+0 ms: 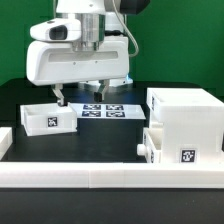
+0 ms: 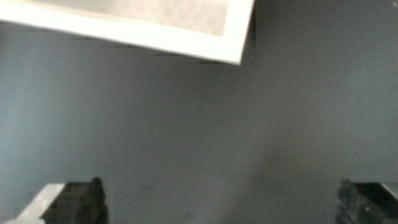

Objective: Assemble drawer

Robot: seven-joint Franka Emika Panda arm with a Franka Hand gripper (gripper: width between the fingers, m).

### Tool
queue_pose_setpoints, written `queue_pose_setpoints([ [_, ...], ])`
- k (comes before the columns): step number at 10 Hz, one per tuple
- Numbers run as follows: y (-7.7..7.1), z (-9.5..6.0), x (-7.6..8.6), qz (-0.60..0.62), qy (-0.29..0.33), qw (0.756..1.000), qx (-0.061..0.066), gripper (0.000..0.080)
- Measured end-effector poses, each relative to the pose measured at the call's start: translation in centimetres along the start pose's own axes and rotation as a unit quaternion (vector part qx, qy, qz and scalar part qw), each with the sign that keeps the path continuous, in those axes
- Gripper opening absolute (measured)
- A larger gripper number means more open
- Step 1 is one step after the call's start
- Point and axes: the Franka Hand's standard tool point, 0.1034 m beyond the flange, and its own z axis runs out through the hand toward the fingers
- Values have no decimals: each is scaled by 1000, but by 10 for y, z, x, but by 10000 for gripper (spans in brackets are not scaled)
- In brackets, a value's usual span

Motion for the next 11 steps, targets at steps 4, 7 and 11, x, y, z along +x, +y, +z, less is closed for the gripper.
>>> queue_pose_setpoints([
  [4, 4, 10, -40, 13, -16, 1000, 8, 648],
  [7, 2, 11, -40, 11, -17, 1000, 10, 648],
  [11, -4, 22, -58, 19, -2, 1000, -6, 648],
])
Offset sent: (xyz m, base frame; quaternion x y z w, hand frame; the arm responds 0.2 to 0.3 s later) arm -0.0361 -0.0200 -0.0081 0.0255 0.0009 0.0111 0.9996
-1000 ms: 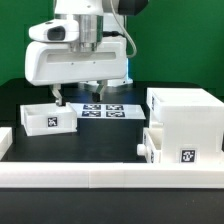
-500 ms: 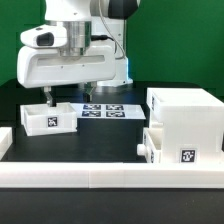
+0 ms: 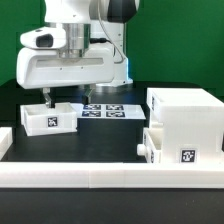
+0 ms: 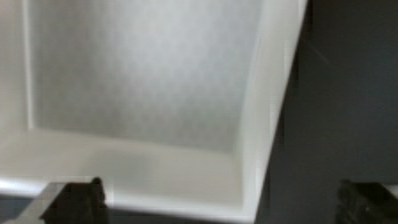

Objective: Assemble drawer

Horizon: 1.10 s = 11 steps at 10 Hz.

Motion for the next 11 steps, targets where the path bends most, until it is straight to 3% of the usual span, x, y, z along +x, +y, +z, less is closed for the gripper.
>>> queue_pose_setpoints([
  [2, -4, 10, -15, 5, -5, 1000, 1, 648],
  [6, -10, 32, -30, 4, -14, 1000, 7, 648],
  [10, -14, 37, -37, 3, -17, 1000, 9, 648],
  [11, -14, 37, -37, 3, -17, 1000, 9, 544],
])
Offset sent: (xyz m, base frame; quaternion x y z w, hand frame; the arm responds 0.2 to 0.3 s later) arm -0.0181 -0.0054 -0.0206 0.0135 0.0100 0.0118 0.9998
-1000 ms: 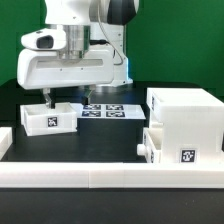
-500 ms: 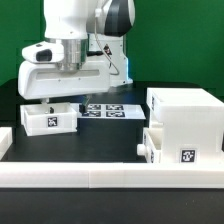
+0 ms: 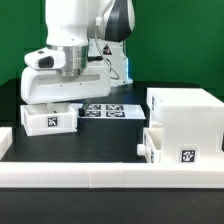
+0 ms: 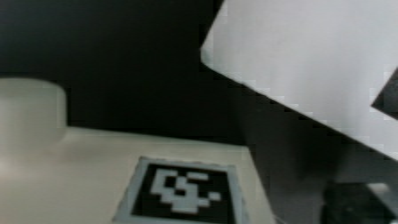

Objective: Assemble drawer

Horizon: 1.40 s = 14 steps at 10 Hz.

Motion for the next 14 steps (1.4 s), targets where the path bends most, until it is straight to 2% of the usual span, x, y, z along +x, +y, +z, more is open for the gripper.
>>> queue_pose_setpoints([
  [1, 0, 0, 0, 0, 0, 1000, 0, 396],
  [2, -1, 0, 1, -1, 0, 1000, 0, 396],
  [3, -2, 0, 1, -2, 0, 1000, 0, 220],
  [4, -2, 0, 2, -3, 0, 1000, 0, 220],
  [5, -2, 0, 2, -4, 1, 1000, 0, 60],
  [7, -3, -1, 4, -5, 1, 1000, 0, 42],
  [9, -11, -9, 17, -12, 6, 1000, -2, 42],
  [11, -27, -23, 38, -25, 7, 1000, 0, 42],
  [12, -32, -34, 55, -43, 4, 999, 4, 42],
  [14, -28, -47, 82, -97, -4, 995, 12, 42],
])
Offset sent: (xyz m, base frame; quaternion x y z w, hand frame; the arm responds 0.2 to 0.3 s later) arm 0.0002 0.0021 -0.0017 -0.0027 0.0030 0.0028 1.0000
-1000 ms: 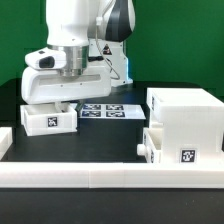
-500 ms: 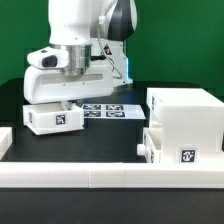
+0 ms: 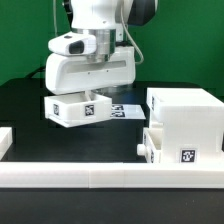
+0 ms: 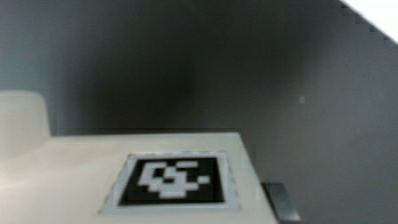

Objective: Assemble drawer

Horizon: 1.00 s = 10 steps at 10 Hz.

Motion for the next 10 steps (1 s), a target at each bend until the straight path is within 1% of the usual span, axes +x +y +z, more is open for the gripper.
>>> queue_pose_setpoints([
  [1, 5, -3, 7, -18, -7, 1000, 7, 42],
  [2, 5, -1, 6, -25, -4, 1000, 4, 42],
  [4, 4, 0, 4, -33, -6, 999, 5, 42],
  [5, 4, 0, 4, -88, -6, 996, 5, 43],
  [6, 7, 1, 4, -159, -8, 987, 5, 43],
  [8, 16, -2, 16, -250, -13, 968, 2, 43],
  [10, 22, -3, 22, -345, -19, 938, -5, 43],
])
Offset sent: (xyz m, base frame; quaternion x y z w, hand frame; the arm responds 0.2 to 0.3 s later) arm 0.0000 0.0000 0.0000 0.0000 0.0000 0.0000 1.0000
